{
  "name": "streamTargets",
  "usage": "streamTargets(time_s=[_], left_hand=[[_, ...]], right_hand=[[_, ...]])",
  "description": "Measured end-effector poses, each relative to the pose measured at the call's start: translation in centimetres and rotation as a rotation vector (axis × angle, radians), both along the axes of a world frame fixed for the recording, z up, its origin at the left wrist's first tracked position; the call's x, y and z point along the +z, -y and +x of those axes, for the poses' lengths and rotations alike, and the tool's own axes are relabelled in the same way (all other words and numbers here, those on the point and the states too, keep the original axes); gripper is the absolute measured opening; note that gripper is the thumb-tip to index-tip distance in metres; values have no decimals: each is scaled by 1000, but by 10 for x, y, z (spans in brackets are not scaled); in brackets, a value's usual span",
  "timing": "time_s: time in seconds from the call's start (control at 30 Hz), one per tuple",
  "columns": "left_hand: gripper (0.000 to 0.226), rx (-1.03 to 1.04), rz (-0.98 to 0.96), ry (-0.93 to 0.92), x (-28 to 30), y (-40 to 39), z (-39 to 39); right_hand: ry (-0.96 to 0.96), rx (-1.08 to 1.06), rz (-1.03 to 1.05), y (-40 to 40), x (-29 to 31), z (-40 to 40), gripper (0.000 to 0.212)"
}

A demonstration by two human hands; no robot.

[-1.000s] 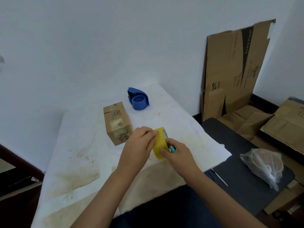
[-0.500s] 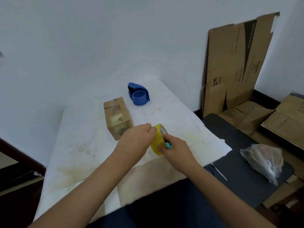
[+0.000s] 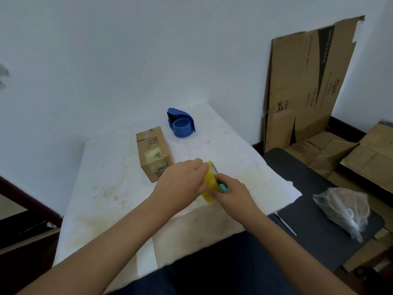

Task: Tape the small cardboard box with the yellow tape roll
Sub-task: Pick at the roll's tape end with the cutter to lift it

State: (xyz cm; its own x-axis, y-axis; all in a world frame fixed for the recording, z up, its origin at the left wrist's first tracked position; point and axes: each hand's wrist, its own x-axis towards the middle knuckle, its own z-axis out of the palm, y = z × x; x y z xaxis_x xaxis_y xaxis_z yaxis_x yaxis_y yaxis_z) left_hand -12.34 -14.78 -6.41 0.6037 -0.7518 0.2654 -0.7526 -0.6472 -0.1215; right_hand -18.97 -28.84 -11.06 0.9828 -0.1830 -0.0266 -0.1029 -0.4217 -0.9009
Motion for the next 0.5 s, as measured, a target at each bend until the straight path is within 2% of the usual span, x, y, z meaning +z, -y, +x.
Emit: streamTargets(time_s=[0.03,0.07,0.17,0.23,0.3,0.4,0.5], left_hand=[[10,82,-102,-120,1,-4,3],[23,129,-201,-229,-4,-10,10],[64,152,-272,-552,-16,-17,25],[59,141,-348,-655,-25,-12,27],[48,163,-321,-555,-26,-5,25],[65,157,-59,-277,-26,2,20],[63,158,-80,-261,-24,2,23]], right_hand=[[-5,-6,105,6,2,-2,8],[-15,-7,214,11,4,-4,10],[-57,44,407,18,11,-9,13],[-69,45,450,15,13,-8,25],[-99,-10,453,12,12,-6,32],[-182,-42,485,8,10,-3,30],[-189,-24,566,6,8,-2,25]])
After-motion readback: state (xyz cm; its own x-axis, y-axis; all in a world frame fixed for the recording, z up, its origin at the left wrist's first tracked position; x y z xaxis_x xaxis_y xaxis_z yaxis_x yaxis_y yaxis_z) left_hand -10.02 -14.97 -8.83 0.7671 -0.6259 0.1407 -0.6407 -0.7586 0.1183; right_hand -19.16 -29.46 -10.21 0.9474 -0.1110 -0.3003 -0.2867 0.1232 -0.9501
